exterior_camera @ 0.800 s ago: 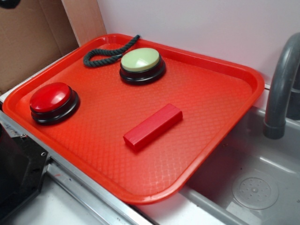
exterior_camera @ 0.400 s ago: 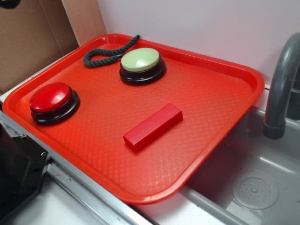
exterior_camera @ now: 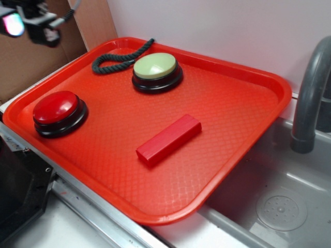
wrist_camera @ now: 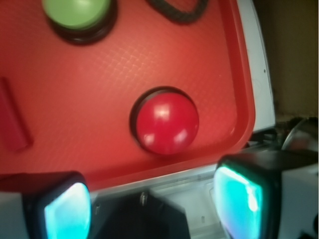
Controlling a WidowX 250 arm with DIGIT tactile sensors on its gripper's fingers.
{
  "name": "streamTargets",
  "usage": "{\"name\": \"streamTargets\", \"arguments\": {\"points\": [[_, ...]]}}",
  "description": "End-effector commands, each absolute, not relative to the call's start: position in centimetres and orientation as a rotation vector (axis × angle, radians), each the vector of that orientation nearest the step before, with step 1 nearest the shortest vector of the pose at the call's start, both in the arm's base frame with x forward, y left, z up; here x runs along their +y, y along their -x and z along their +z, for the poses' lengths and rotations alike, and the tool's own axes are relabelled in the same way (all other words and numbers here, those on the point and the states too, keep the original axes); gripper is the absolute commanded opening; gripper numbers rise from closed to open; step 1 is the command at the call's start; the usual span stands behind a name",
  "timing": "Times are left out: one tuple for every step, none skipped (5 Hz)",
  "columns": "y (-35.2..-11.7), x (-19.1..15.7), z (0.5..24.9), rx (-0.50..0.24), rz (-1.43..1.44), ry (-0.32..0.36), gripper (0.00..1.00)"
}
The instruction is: Push the red button.
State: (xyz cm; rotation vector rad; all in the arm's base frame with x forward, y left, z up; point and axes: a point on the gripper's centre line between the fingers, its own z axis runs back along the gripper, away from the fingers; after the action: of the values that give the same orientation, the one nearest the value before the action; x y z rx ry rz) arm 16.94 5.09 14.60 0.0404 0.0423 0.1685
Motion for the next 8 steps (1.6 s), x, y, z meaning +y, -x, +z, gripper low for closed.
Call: {"name": "streamTargets", "arguments": {"points": [[-16.8, 8.9, 8.2, -0.081, 0.071, -0.092, 1.0], [-16.6, 8.5, 6.6, -0.11, 0.057, -0.079, 1.0], [-17.0, 7.9, 5.2, -0.072, 0.046, -0.073, 1.0], [-17.4, 7.9, 4.3, -0.043, 0.041, -0.071, 1.0], [-17.6, 8.0, 4.2, -0.03, 0.044, -0.068, 1.0], [-17.6, 7.8, 5.3, -0.016, 0.037, -0.05, 1.0], [-17.0, 7.8, 8.5, -0.044, 0.042, -0.045, 1.0], [-16.5, 8.2, 10.3, -0.066, 0.092, -0.016, 1.0]]}}
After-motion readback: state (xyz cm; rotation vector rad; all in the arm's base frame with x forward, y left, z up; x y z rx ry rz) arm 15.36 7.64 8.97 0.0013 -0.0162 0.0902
